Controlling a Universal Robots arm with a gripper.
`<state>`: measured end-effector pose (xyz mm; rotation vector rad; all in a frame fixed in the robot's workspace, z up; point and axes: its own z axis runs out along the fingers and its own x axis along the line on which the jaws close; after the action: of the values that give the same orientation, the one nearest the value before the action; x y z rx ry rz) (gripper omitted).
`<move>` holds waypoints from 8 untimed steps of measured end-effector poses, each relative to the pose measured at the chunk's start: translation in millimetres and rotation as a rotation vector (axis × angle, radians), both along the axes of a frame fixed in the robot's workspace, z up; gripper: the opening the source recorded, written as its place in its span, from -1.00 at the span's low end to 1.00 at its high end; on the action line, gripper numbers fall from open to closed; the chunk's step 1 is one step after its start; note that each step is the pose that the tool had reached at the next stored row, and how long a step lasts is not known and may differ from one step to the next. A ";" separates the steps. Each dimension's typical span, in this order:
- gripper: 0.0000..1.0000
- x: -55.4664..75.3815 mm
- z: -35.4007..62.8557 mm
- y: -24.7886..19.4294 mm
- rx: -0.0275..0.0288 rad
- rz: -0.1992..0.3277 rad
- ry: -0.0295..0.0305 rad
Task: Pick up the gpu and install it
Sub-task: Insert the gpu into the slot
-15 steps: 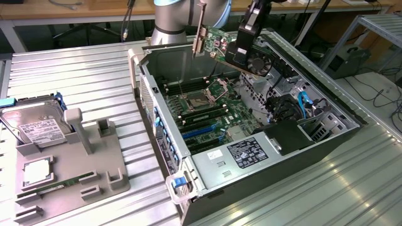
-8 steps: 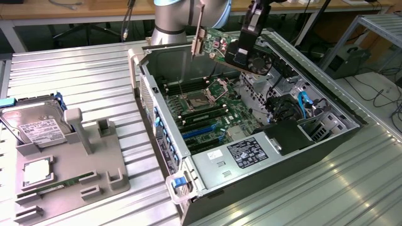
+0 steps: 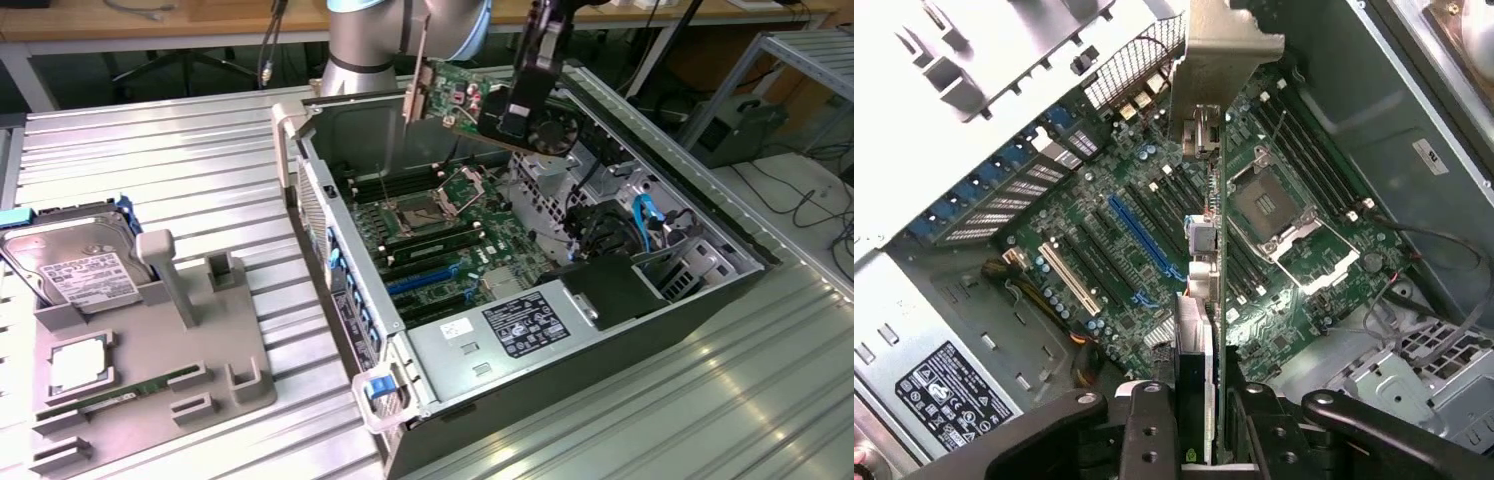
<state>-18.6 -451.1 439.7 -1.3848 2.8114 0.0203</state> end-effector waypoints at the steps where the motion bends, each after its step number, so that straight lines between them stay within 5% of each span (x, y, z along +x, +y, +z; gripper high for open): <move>1: -0.45 0.0 0.0 0.0 0.0000 0.013 0.0000; 8: -0.45 0.0 0.0 0.0 0.0001 0.096 -0.0001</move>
<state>-18.6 -451.1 439.6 -1.5178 2.7425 0.0209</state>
